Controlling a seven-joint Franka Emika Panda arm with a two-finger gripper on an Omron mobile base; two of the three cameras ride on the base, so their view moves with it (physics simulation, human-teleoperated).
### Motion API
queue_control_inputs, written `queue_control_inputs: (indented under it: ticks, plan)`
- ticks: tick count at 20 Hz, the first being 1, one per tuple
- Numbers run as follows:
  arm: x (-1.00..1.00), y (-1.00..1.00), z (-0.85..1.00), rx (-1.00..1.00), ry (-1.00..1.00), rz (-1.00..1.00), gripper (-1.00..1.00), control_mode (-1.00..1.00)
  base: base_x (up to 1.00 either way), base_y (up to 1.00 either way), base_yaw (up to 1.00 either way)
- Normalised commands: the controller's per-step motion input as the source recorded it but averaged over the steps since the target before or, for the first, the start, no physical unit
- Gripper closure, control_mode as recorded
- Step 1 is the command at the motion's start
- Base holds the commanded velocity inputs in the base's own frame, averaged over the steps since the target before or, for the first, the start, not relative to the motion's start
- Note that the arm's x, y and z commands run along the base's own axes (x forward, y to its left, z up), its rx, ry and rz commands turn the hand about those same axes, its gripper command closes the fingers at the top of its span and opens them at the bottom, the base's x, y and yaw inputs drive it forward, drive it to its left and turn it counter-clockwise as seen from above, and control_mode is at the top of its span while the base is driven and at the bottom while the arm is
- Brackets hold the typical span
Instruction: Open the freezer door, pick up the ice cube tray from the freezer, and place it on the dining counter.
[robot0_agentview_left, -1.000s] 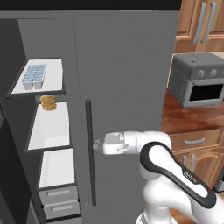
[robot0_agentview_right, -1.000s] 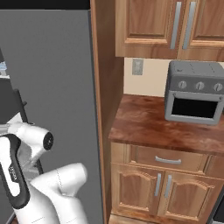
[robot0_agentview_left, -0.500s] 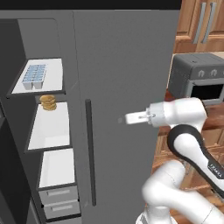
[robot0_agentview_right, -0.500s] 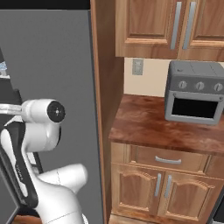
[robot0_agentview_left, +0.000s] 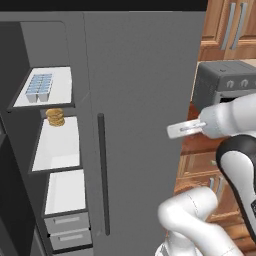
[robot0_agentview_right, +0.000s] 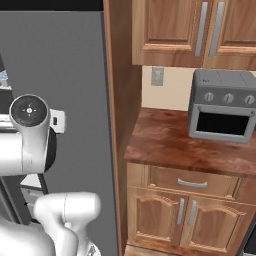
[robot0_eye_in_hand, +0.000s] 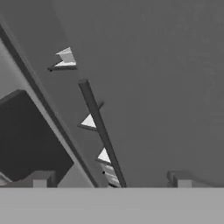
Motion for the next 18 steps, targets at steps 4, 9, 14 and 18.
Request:
queue_control_inputs:
  ticks: [4,9,14,18]
  plan:
    - [-0.36,-0.36,0.15,-0.38,-0.14,-0.27,-1.0,-1.0,0.0,0.0,0.0]
    - [-0.26,-0.39,0.05,-0.13,-0.01,-0.31,-1.0,-1.0,0.0,0.0,0.0]
    - [-0.23,-0.32,0.0,0.1,0.06,-0.24,-1.0,-1.0,0.0,0.0,0.0]
    - [-0.13,-0.35,0.0,0.18,0.02,-0.15,-1.0,-1.0,0.0,0.0,0.0]
